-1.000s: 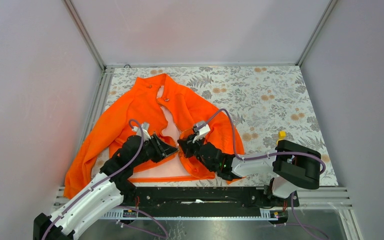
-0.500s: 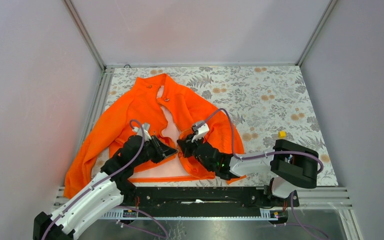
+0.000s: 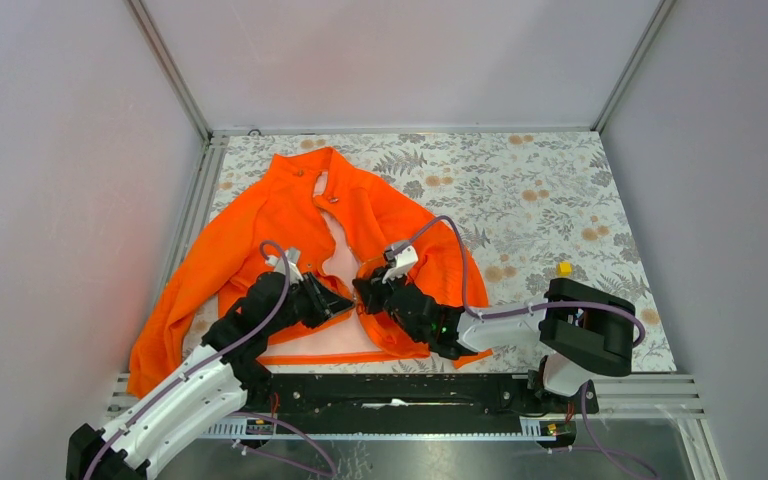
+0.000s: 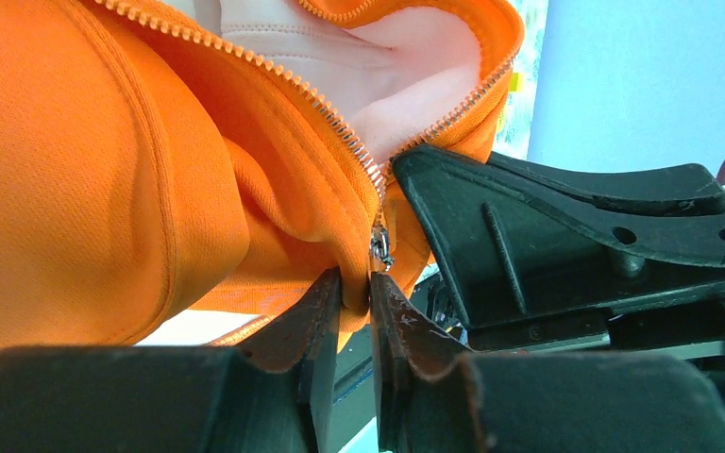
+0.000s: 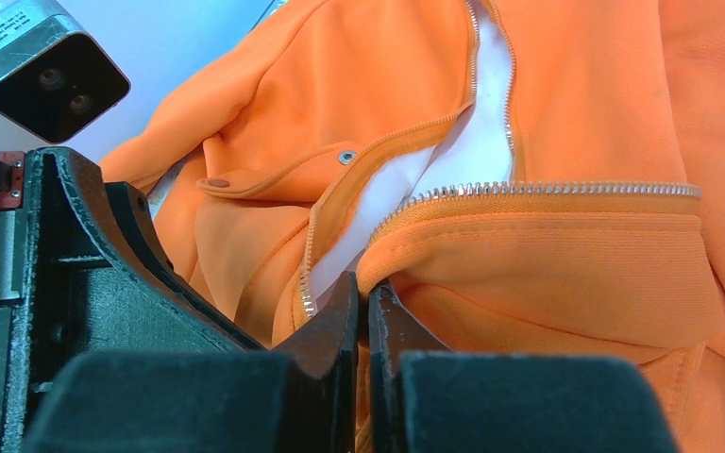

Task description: Zip up the jacket

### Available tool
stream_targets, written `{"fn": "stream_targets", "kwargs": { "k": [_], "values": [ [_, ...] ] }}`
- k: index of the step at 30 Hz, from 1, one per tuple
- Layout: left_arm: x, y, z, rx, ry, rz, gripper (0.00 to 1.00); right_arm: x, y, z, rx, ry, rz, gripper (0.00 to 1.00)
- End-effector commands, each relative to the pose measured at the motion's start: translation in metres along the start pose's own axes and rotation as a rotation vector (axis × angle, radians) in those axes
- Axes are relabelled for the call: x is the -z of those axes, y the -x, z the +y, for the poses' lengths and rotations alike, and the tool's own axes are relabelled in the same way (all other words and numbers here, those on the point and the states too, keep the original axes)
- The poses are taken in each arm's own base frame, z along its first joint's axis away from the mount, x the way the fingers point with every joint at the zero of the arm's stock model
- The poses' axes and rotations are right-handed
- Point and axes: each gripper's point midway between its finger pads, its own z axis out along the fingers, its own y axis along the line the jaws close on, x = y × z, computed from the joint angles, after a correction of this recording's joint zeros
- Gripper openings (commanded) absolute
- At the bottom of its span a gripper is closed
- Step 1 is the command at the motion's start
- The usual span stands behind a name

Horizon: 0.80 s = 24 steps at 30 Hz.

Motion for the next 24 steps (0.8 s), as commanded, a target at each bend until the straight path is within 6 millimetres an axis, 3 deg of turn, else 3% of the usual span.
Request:
{"fn": "stream_targets", "kwargs": {
  "k": [1, 8, 16, 24],
  "values": [
    [0.0, -0.002, -0.007, -0.031, -0.041, 0.011, 0.19, -0.007, 0.021, 0.013, -0.054, -0.007, -0.066, 0.0],
    [-0.004, -0.002, 0.003, -0.043, -0.005, 0.01, 0.0, -0.007, 0.018, 0.012, -0.061, -0.008, -0.06, 0.0],
    [-0.004, -0.011, 0.033, -0.084, 0.133, 0.063, 0.0, -0.014, 0.012, 0.019, -0.116, -0.009, -0.032, 0.0],
    [0.002, -0.025, 0.059, -0.078, 0.237, 0.122, 0.0, -0.039, 0.012, 0.02, -0.284, -0.051, 0.02, 0.0]
  ]
}}
